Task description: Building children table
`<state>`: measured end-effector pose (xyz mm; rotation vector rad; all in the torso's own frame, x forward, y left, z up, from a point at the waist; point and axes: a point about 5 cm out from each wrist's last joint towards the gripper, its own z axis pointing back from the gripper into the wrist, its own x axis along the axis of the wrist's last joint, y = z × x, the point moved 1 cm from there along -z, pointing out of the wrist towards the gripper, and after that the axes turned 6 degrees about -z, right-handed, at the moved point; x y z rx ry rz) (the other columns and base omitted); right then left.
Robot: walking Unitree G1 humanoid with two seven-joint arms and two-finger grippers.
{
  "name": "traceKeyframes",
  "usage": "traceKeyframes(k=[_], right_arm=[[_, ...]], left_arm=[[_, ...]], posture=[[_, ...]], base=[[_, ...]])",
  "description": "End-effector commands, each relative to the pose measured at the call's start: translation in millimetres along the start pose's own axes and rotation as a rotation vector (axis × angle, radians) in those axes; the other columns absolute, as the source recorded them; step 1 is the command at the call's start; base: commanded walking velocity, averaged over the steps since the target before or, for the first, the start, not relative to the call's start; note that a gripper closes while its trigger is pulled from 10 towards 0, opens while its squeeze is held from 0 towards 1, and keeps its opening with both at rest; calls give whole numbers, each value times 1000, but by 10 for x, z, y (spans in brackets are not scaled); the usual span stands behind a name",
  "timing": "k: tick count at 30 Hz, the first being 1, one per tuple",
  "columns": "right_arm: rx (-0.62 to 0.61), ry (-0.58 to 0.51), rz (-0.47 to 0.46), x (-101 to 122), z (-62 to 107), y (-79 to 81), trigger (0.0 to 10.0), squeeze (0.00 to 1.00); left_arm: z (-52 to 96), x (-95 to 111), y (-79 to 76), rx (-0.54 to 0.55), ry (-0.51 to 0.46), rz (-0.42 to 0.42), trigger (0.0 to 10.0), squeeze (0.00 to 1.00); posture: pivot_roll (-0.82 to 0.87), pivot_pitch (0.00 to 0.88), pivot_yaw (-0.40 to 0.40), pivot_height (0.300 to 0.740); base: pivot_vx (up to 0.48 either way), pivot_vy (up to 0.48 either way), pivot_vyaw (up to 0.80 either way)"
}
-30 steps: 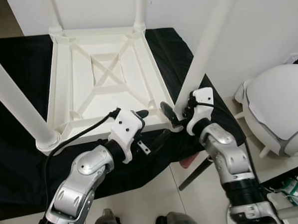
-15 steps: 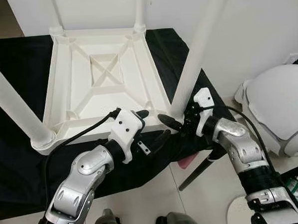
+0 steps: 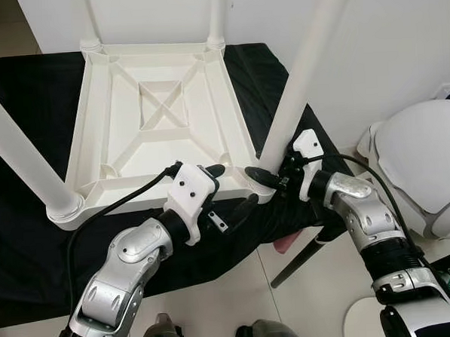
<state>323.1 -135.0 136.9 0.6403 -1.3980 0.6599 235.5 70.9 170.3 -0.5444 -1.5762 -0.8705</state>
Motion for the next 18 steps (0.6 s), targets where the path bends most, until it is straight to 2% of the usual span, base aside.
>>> traceKeyframes(k=[1, 3, 5, 7, 8, 10, 11, 12, 13, 15, 18], right_arm=[[-68, 9, -29, -55, 36, -21, 10000, 0], [-148, -22, -36, -44, 45, 20, 10000, 0], [-148, -22, -36, -44, 45, 20, 10000, 0], [-251, -45, -29, -32, 52, 41, 10000, 0], [-251, -45, -29, -32, 52, 41, 10000, 0], [-453, -66, -91, -41, 71, 11, 10000, 0], [-453, -66, -91, -41, 71, 11, 10000, 0], [-595, -76, -107, -40, 75, 33, 10000, 0], [-595, -76, -107, -40, 75, 33, 10000, 0], [-689, -94, -137, -27, 33, 131, 10000, 0], [-731, -91, -159, -29, -2, 195, 10000, 0]], left_arm=[[0, 14, -5, 16, 0, 6, 10000, 0], [-13, -1, -23, 7, 5, 6, 10000, 0], [-13, -1, -23, 7, 5, 6, 10000, 0], [-21, -17, -30, 2, 10, 5, 10000, 0], [-21, -17, -30, 2, 10, 5, 10000, 0], [-23, -23, -18, -3, 13, 4, 10000, 0], [-23, -23, -18, -3, 13, 4, 10000, 0], [-21, -21, -13, -9, 14, 4, 10000, 0], [-21, -21, -13, -9, 14, 4, 10000, 0], [-27, -23, -18, -14, 14, 5, 10000, 0], [-36, -21, -28, -16, 13, 6, 10000, 0]], posture=[[6, 29, -71, 740], [-1, 31, -67, 740], [-1, 31, -67, 740], [-8, 33, -59, 740], [-8, 33, -59, 740], [-13, 34, -53, 740], [-13, 34, -53, 740], [-17, 34, -50, 740], [-17, 34, -50, 740], [-17, 35, -50, 740], [-16, 35, -51, 740]], base=[[0, 0, 0], [0, 0, 0], [0, 0, 0], [0, 0, 0], [0, 0, 0], [0, 0, 0], [0, 0, 0], [0, 0, 0], [0, 0, 0], [0, 0, 0], [0, 0, 0]])
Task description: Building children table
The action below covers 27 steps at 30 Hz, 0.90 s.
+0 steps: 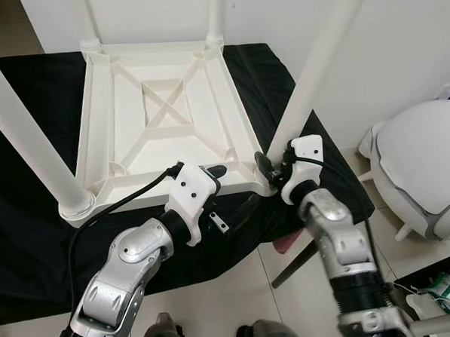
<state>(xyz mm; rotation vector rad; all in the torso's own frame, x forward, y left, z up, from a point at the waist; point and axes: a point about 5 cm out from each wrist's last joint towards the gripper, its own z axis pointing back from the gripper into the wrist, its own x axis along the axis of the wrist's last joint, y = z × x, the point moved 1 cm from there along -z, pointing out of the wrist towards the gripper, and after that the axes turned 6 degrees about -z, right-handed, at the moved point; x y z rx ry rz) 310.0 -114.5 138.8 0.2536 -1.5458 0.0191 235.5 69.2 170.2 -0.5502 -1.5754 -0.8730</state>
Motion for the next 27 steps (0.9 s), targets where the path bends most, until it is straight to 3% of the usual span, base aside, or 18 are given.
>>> traceKeyframes(k=[1, 8, 9, 14, 16, 21, 23, 25, 27], right_arm=[[-82, 23, 2, -35, 31, -61, 10000, 0], [-61, 23, -14, -6, 43, -1, 10000, 0], [-24, 21, -30, -3, 43, 24, 10000, 1000], [53, 14, -67, 33, 40, 49, 10000, 1000], [220, 24, -46, 85, 49, -40, 10000, 1000], [352, 35, 44, 114, 68, -153, 10000, 1000], [414, 37, 95, 145, 58, -261, 10000, 0], [436, 47, 91, 151, 52, -296, 10000, 0], [567, 69, 137, 160, 49, -317, 10000, 0]], left_arm=[[-24, -22, -20, -11, 14, 4, 10000, 0], [-24, -22, -41, -14, 13, 9, 10000, 0], [-23, -19, -32, -10, 11, 8, 10000, 0], [-27, -12, -21, -4, 8, 7, 10000, 0], [-24, -14, -30, -7, 9, 7, 10000, 0], [-25, -13, -24, -7, 8, 6, 10000, 0], [-33, -12, -18, -8, 7, 6, 10000, 0], [-36, -12, -17, -9, 6, 5, 10000, 0], [-41, -10, -19, -13, 5, 3, 10000, 0]], posture=[[-16, 35, -51, 740], [-16, 38, -55, 740], [-11, 35, -57, 740], [-11, 33, -59, 740], [-12, 31, -58, 740], [-15, 28, -56, 740], [-17, 29, -54, 740], [-17, 29, -54, 740], [-20, 29, -53, 740]], base=[[0, 0, 0], [0, 0, 0], [0, 0, 0], [0, 0, 0], [0, 0, 0], [0, 0, 0], [0, 0, 0], [0, 0, 0], [0, 0, 0]])
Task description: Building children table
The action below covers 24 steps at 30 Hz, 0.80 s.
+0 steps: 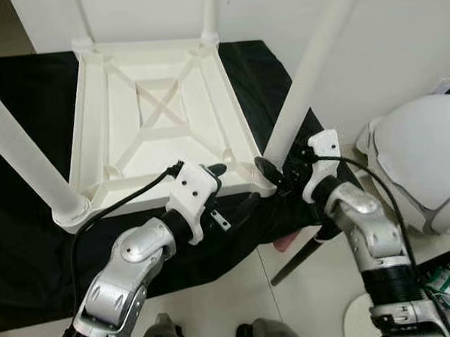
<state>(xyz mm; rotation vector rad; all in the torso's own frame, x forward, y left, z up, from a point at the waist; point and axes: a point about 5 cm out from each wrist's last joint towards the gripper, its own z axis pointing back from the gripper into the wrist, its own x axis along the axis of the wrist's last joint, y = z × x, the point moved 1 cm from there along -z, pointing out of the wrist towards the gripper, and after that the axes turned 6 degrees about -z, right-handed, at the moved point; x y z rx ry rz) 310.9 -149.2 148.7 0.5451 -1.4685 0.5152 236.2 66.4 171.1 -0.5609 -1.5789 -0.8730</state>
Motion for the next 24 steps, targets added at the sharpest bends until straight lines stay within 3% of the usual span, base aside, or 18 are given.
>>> traceKeyframes(k=[1, 7, 8, 18, 20, 21, 22, 24], right_arm=[[97, 6, 30, 13, -1, 3, 10000, 0], [204, 54, 28, -41, -92, -8, 10000, 0], [233, 62, 45, -76, -188, 7, 10000, 0], [248, 85, 38, -212, -371, 37, 10000, 0], [251, 90, 37, -231, -380, 45, 9569, 0], [260, 98, 32, -259, -381, 50, 3569, 0], [263, 101, 31, -282, -370, 48, 0, 0], [265, 103, 31, -297, -362, 46, 0, 0]], left_arm=[[-16, -21, -9, -9, 13, -1, 10000, 0], [-18, -13, 11, -7, 12, -8, 10000, 0], [-14, -7, 16, -1, 11, -12, 10000, 0], [-14, 1, 17, 6, 9, -15, 10000, 0], [-13, 3, 18, 7, 9, -16, 10000, 0], [-12, 5, 17, 7, 9, -17, 10000, 0], [-12, 6, 16, 8, 9, -17, 10000, 0], [-12, 6, 15, 9, 9, -17, 10000, 0]], posture=[[-20, 29, -53, 740], [-5, 20, -56, 740], [2, 16, -57, 740], [15, 13, -61, 740], [18, 11, -62, 740], [18, 10, -62, 740], [17, 9, -62, 740], [17, 9, -62, 740]], base=[[0, 0, 0], [0, 0, 0], [0, 0, 0], [0, 0, 0], [0, 0, 0], [0, 0, 0], [0, 0, 0], [0, 0, 0]])
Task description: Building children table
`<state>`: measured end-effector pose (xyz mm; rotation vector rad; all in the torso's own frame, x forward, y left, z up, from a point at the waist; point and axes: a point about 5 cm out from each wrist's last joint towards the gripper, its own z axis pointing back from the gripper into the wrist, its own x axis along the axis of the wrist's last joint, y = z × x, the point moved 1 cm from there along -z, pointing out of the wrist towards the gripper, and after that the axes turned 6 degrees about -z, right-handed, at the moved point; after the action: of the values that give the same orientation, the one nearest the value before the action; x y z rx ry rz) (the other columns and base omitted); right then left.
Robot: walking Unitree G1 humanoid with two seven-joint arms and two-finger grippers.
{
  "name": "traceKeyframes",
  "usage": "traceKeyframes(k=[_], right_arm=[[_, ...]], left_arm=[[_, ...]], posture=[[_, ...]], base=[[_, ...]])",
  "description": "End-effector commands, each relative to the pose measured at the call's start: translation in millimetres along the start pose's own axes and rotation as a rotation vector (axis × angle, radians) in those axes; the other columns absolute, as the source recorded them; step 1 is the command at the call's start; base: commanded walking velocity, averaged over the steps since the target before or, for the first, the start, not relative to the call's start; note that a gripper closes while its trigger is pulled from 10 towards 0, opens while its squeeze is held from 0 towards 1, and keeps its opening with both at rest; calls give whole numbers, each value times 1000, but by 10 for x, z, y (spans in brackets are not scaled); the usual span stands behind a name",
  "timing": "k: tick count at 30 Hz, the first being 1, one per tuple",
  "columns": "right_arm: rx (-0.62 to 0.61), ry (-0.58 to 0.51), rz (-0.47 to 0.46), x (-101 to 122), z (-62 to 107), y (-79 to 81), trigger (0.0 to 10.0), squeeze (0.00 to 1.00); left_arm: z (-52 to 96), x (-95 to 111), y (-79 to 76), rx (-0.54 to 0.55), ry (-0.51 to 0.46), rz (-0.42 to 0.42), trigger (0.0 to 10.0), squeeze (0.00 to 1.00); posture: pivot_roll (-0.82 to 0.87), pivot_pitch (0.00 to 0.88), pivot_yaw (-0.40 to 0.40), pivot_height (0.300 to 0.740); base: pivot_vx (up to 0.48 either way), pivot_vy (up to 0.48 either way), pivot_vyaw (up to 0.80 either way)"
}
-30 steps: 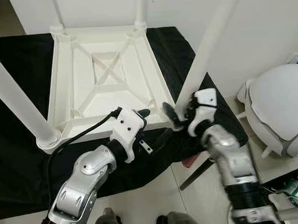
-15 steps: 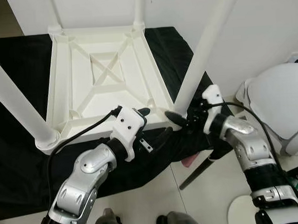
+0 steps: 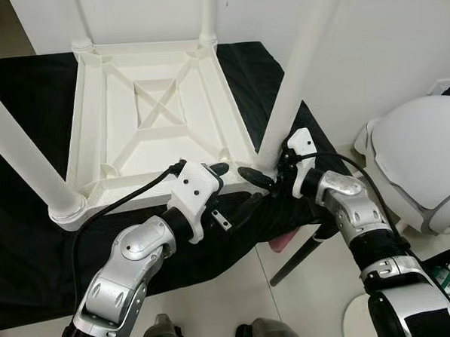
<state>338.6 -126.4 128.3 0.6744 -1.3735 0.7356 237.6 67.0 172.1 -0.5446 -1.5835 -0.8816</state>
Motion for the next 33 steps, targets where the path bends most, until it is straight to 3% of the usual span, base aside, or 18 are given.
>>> traceKeyframes(k=[1, 8, 9, 12, 13, 18, 25, 26, 30, 31, 33], right_arm=[[37, 38, -13, -111, -15, 46, 0, 0], [35, 20, -6, -115, 47, 29, 0, 0], [-7, 11, -6, -109, 75, 12, 627, 0], [-32, 6, -11, -103, 81, 2, 627, 0], [-70, -3, -7, -89, 74, 4, 10000, 0], [-312, -80, -91, -28, -24, 41, 10000, 0], [-394, -106, -158, 5, -157, 254, 10000, 0], [-512, -115, -210, 14, -188, 279, 10000, 0], [-571, -117, -226, 14, -190, 271, 10000, 0], [-657, -116, -223, 37, -242, 357, 10000, 0], [-638, -124, -213, 67, -283, 421, 10000, 0]], left_arm=[[-7, -1, -3, 5, 6, -1, 10000, 0], [-15, -3, -22, -7, 4, 3, 10000, 0], [-20, -3, -30, -13, 2, 4, 10000, 0], [-21, -3, -33, -15, 2, 5, 10000, 0], [-19, -5, -35, -16, 3, 6, 10000, 0], [-33, -10, -59, -22, 0, 13, 10000, 0], [-33, -9, -67, -31, 0, 16, 10000, 0], [-27, -10, -67, -32, 2, 16, 10000, 0], [-25, -10, -66, -32, 2, 16, 10000, 0], [-24, -7, -61, -27, 2, 17, 10000, 0], [-28, -5, -63, -25, 2, 18, 10000, 0]], posture=[[17, 9, -62, 740], [4, 6, -58, 740], [4, 6, -58, 740], [4, 6, -58, 740], [0, 8, -61, 740], [-11, 11, -58, 740], [-11, 19, -56, 740], [-9, 21, -58, 740], [-9, 21, -58, 740], [-3, 30, -62, 740], [0, 33, -63, 740]], base=[[0, 0, 0], [0, 0, 0], [0, 0, 0], [0, 0, 0], [0, 0, 0], [0, 0, 0], [0, 0, 0], [0, 0, 0], [0, 0, 0], [0, 0, 0], [0, 0, 0]])
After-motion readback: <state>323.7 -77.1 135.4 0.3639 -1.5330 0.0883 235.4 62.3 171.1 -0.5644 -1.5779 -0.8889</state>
